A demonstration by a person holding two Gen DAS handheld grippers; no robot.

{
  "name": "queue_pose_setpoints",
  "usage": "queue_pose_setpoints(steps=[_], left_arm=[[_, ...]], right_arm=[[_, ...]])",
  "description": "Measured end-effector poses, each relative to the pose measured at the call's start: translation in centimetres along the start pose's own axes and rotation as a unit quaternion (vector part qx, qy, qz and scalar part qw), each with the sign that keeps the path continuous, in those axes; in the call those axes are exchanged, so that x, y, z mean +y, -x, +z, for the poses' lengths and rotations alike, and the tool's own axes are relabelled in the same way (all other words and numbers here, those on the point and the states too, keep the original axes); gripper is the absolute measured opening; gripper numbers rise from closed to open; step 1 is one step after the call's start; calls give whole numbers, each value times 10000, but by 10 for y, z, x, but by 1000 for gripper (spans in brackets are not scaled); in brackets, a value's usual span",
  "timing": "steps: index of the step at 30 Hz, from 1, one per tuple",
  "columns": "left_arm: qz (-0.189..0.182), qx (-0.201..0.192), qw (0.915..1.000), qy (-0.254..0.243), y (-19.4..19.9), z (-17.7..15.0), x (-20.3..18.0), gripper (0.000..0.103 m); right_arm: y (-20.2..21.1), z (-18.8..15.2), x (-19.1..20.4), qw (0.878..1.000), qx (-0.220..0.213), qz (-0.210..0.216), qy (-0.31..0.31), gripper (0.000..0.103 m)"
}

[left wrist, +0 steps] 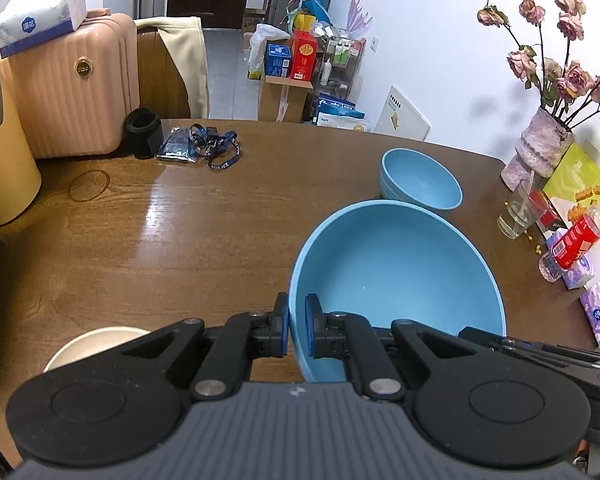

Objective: Organize plates and bowls
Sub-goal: 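Carry the gripped blue bowl with both tools over the other blue bowl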

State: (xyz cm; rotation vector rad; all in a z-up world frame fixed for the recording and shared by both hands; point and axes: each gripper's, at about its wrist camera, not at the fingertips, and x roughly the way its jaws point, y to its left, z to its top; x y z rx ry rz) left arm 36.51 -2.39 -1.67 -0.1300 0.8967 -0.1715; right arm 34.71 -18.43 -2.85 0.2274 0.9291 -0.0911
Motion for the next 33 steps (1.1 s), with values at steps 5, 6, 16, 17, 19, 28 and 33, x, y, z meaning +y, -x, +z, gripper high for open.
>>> queue_pose_setpoints(steps=[5,6,16,17,19,28,33], left_arm=[[-22,46,10000,-46,3,-11,-4,9],[-32,65,10000,-50,3,-13,-6,9],[-116,257,9996,-81,2,-34,-20,9],[-124,276,9995,-91,2,-35,-22,9],[-139,303,9994,-112,1,-37,-26,9],[-239,403,9987,-217,-6,-45,-51,9],[-305,447,9982,-262,-11,-48,-66,9]], right_arm=[[5,-10,-6,10000,30,12,9,9],[5,-12,-8,10000,38,11,5,9],[10,-31,-29,9999,147,-29,-34,9],[10,-32,-31,9999,154,-36,-43,9],[11,-34,-36,9998,164,-51,-58,9],[14,-40,-63,9996,179,-134,-150,9],[15,-41,-79,9994,180,-196,-199,9]])
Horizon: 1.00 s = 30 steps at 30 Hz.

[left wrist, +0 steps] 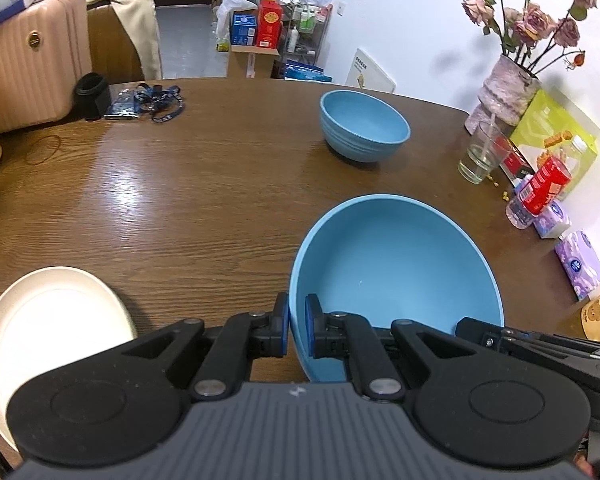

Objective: Organize plates and bowls
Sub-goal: 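Carry the gripped blue bowl with both tools over the other blue bowl, then lower the held blue bowl into the other blue bowl with both tools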

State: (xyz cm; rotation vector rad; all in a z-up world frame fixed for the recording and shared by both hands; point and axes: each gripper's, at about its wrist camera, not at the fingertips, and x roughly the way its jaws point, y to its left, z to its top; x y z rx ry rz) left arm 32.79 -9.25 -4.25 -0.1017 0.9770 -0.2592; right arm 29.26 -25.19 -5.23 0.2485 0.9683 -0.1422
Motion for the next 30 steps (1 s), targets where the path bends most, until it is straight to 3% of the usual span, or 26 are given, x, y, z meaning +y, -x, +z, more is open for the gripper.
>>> queue_pose_setpoints(steps=[30], left_arm=[[-135,248,9993,-257,-44,-7,-74,9]], right_arm=[[-13,7,-83,9995,95,-277,-129,9]])
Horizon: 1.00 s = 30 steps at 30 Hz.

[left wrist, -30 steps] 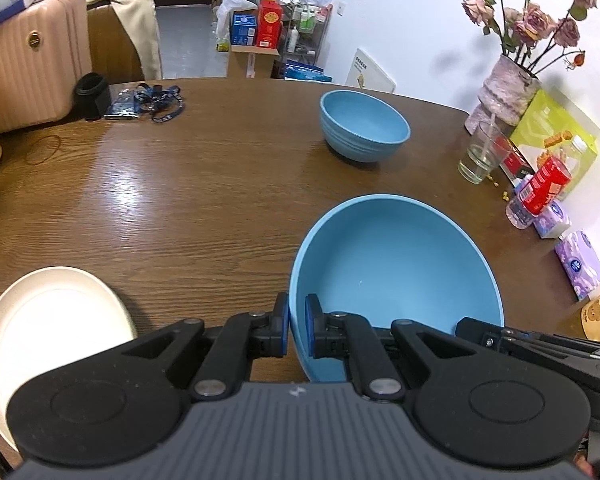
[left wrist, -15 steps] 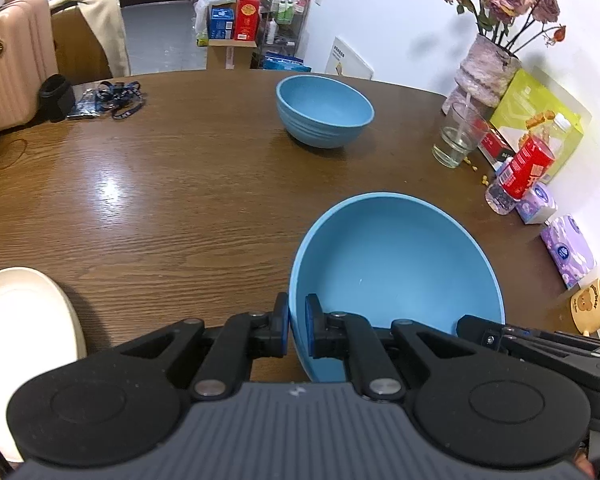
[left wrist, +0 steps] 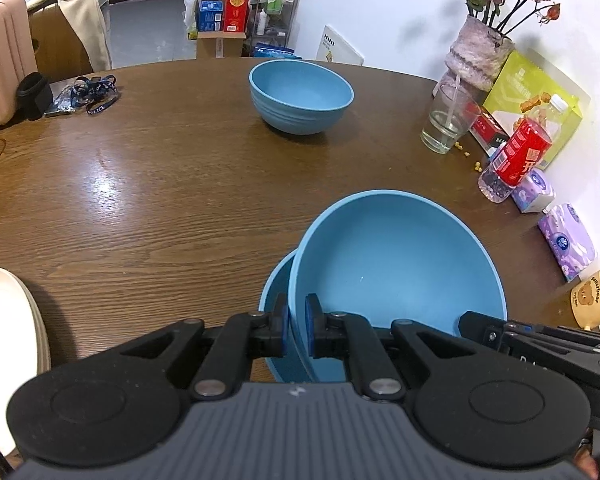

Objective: Organize plates and bowls
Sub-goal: 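Lower the held blue bowl into the other blue bowl with both tools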

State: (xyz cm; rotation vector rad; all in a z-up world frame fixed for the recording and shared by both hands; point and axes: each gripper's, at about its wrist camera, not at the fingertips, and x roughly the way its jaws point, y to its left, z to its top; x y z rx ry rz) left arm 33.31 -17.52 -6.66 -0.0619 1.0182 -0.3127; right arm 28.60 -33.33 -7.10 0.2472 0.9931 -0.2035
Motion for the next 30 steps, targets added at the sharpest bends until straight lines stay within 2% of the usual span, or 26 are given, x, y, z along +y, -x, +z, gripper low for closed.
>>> queue_pose_setpoints(steps=[30], left_arm=[[231,176,9996,52,-20,-5,8,9]], right_arm=[[-30,0,18,9973,273,-227,648,10]])
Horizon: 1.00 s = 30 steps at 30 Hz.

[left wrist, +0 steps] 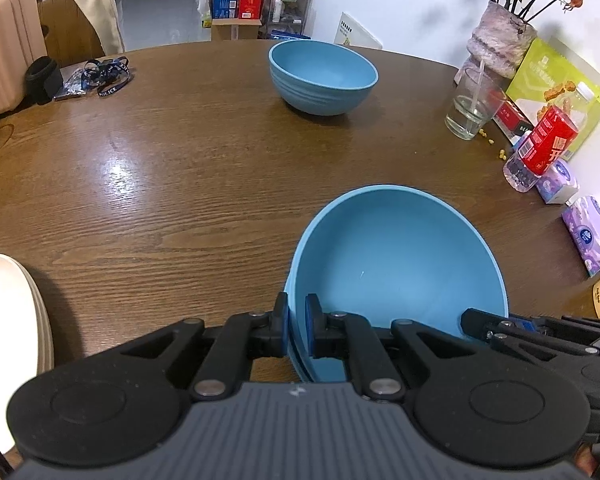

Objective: Organize plates and bowls
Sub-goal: 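Lower the held blue bowl into the other blue bowl with both tools, then open both tools to release the nested blue bowl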

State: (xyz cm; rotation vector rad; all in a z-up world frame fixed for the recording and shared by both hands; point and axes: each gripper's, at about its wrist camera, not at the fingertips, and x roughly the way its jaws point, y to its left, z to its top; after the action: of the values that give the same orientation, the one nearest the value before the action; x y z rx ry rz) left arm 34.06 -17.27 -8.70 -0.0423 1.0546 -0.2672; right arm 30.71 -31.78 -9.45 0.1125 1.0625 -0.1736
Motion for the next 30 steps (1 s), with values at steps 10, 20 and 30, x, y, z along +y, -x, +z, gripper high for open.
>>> queue_pose_setpoints(steps=[10,20,30], left_arm=[[-46,43,10000,39,-1,-1,1,9],[-57,-33,9998,164,4,-3,7,20],[-34,-120,9998,144,12,-8,6,28]], right_arm=[[-1,1,3,10000,23,-23,36,17],[3,0,0,9998,-52,173,-94,57],[20,-6,-6,9995,-256,128,-153,54]])
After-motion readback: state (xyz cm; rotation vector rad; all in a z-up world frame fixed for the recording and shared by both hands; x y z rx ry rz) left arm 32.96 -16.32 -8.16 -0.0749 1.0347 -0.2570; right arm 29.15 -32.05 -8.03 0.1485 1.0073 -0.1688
